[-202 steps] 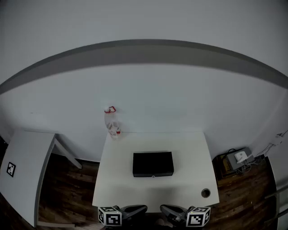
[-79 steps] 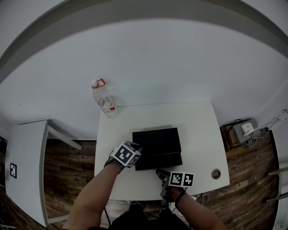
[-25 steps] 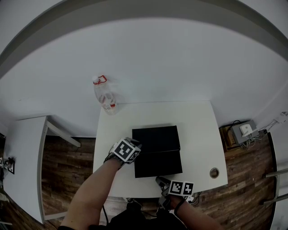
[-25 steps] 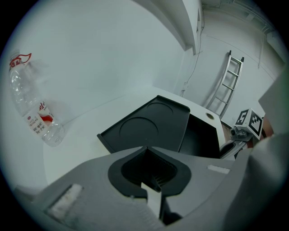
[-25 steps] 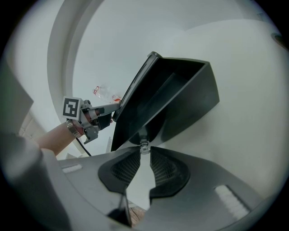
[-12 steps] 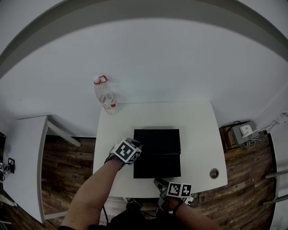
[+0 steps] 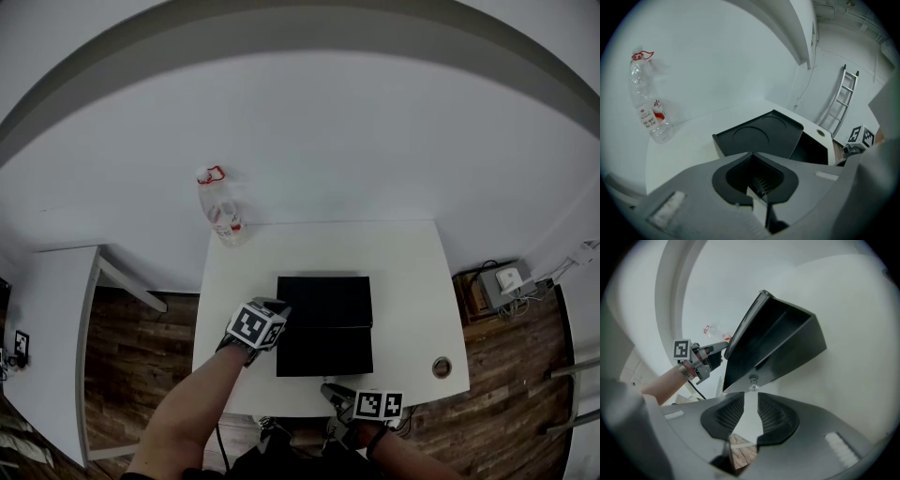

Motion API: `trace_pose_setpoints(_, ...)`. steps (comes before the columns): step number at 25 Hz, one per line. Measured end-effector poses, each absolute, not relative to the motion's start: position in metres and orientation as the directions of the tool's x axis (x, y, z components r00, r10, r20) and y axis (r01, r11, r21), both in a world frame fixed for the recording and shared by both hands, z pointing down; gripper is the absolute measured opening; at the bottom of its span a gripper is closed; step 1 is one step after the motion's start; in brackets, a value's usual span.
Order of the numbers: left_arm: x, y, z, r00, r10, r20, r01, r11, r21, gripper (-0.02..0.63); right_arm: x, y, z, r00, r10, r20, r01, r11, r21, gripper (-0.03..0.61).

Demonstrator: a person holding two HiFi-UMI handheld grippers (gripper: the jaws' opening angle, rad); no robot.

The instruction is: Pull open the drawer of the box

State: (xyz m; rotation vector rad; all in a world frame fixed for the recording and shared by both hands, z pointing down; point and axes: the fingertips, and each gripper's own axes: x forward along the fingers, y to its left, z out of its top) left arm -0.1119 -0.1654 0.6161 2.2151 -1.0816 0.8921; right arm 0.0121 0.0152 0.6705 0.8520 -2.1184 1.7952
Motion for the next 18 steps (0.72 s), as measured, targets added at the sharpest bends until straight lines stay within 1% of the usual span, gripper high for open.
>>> trace_pose_setpoints(2,-0.114,-0.157,0.606,0.489,-0.501,0.714,-0.819,-0.545,0.178,0.005,0.021,0.024,0.662,-0.815,-0.275,0.510,-0.548,0.080,-0.833,0.080)
trace_pose_setpoints(4,-0.115,-0.143,0.596,0.519,-0.516,0.681,-0.812,-0.547,0.204,0.005,0.032,0.030,0.653,-0.825,-0.277,0.493,-0.532,0.086,-0.842,0.022)
trace_pose_setpoints(5,-0.114,-0.133,0.592,0.537,-0.521,0.664,-0.806,-0.548,0.222,0.005,0.037,0.031,0.648,-0.831,-0.278,0.482,-0.523,0.094,-0.847,0.006)
trace_pose_setpoints(7,-0.110,-0.107,0.584,0.581,-0.524,0.623,-0.789,-0.550,0.274,0.005,0.045,0.030,0.636,-0.844,-0.288,0.452,-0.500,0.116,-0.858,0.006)
trace_pose_setpoints(9,-0.100,-0.076,0.576,0.646,-0.515,0.564,-0.754,-0.545,0.366,0.005,0.052,0.024,0.617,-0.856,-0.314,0.412,-0.470,0.140,-0.871,0.005)
trace_pose_setpoints(11,-0.082,-0.041,0.565,0.731,-0.488,0.477,-0.682,-0.535,0.498,0.005,0.057,0.013,0.595,-0.867,-0.348,0.357,-0.431,0.163,-0.888,0.005)
trace_pose_setpoints(14,-0.054,0.002,0.544,0.834,-0.460,0.305,-0.526,-0.493,0.693,0.005,0.058,-0.001,0.557,-0.883,-0.379,0.276,-0.375,0.215,-0.902,0.005)
trace_pose_setpoints(16,-0.038,0.022,0.531,0.862,-0.464,0.206,-0.433,-0.460,0.775,0.005,0.056,-0.003,0.535,-0.896,-0.374,0.239,-0.353,0.275,-0.894,0.005)
trace_pose_setpoints(18,-0.024,0.035,0.518,0.869,-0.476,0.138,-0.372,-0.443,0.815,0.005,0.051,0.000,0.515,-0.912,-0.348,0.216,-0.339,0.344,-0.876,0.005)
